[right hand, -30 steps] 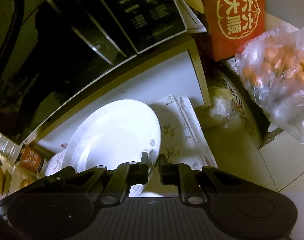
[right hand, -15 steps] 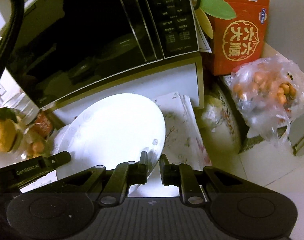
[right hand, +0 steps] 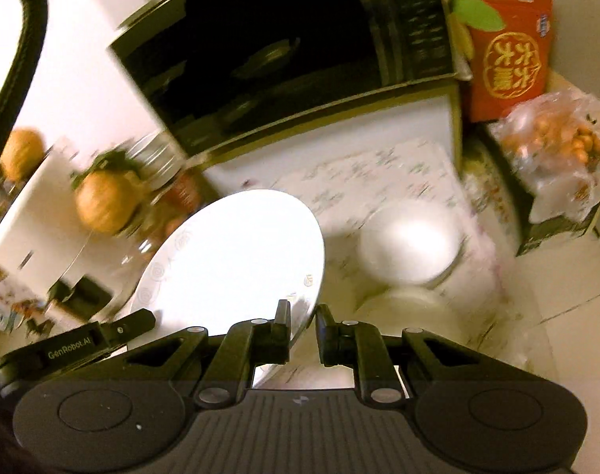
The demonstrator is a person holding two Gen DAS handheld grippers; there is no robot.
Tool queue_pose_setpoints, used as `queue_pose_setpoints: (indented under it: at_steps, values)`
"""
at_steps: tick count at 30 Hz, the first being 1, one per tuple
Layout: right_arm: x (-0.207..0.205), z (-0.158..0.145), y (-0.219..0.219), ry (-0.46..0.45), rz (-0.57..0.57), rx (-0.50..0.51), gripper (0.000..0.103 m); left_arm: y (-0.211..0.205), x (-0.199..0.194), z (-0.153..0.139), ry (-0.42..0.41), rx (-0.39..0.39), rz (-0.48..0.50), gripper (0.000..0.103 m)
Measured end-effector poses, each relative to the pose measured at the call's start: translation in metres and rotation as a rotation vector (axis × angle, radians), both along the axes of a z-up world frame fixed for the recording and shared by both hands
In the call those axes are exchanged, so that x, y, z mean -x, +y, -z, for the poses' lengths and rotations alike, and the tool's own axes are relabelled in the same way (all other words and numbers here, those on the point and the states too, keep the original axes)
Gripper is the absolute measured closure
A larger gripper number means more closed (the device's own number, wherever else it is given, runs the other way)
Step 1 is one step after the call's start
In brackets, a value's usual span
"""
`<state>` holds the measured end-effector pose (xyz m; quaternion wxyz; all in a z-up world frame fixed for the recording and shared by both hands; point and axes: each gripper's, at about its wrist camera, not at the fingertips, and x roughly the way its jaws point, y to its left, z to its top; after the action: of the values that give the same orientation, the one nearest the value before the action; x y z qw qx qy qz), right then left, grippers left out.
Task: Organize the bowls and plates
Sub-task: 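Lift the white plate with both grippers and carry it over the blue-patterned plate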
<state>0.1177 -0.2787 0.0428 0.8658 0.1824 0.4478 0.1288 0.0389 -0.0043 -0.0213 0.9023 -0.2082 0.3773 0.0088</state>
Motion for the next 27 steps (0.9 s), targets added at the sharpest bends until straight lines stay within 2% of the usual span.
queue_pose_setpoints:
  at_steps: [5,13,19,27]
  values:
    - [0.033,0.009,0.034,0.038,-0.048,-0.025,0.090,0.029,0.040,0.003,0.019,-0.043,-0.028,0.098]
    - [0.067,0.035,0.085,0.093,-0.138,0.000,0.090,0.065,0.078,0.027,0.072,-0.053,-0.079,0.098]
    - [0.080,0.043,0.105,0.096,-0.188,0.033,0.090,0.079,0.091,0.040,0.096,-0.061,-0.084,0.098]
    - [0.084,0.060,0.120,0.130,-0.207,0.034,0.090,0.084,0.090,0.050,0.120,-0.079,-0.092,0.098]
